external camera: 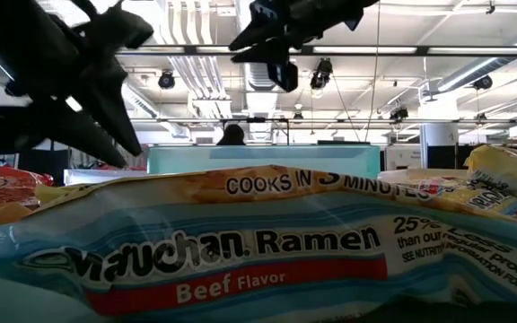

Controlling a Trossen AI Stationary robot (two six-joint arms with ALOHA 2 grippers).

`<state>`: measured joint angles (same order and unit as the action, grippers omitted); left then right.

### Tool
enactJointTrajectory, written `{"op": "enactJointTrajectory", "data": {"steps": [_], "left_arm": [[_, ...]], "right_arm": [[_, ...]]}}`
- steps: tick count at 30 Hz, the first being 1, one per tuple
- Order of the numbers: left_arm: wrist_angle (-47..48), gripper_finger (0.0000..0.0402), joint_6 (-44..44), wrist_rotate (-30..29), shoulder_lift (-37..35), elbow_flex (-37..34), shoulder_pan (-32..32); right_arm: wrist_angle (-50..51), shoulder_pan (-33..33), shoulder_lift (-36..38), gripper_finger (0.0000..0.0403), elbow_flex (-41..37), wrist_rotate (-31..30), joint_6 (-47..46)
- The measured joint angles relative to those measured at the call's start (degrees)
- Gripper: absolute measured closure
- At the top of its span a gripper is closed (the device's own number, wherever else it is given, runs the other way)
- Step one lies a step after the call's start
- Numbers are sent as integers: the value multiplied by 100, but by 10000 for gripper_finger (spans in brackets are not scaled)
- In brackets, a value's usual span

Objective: Sort Maruchan noodles
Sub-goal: Put the yellow noodle pack into the blue bin

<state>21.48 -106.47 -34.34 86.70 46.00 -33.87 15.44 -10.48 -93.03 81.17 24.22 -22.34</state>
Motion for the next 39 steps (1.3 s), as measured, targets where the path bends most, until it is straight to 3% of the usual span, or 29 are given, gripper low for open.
{"op": "enactJointTrajectory", "data": {"steps": [6, 10, 17, 39], "left_arm": [[499, 325, -1333, -61, 37, 288, -523], [1160, 325, -2257, -123, 42, 293, -549], [1156, 325, -2310, -420, 44, 269, -259], [1199, 325, -2375, -74, 953, 289, 28]], "right_arm": [[-66, 9, -86, 321, 0, 14, 1403], [-103, 9, -86, 330, 0, -43, 2166], [-167, 10, -192, 342, 0, -187, 2939], [-1471, 241, -1186, 344, 9, -323, 2535]]}}
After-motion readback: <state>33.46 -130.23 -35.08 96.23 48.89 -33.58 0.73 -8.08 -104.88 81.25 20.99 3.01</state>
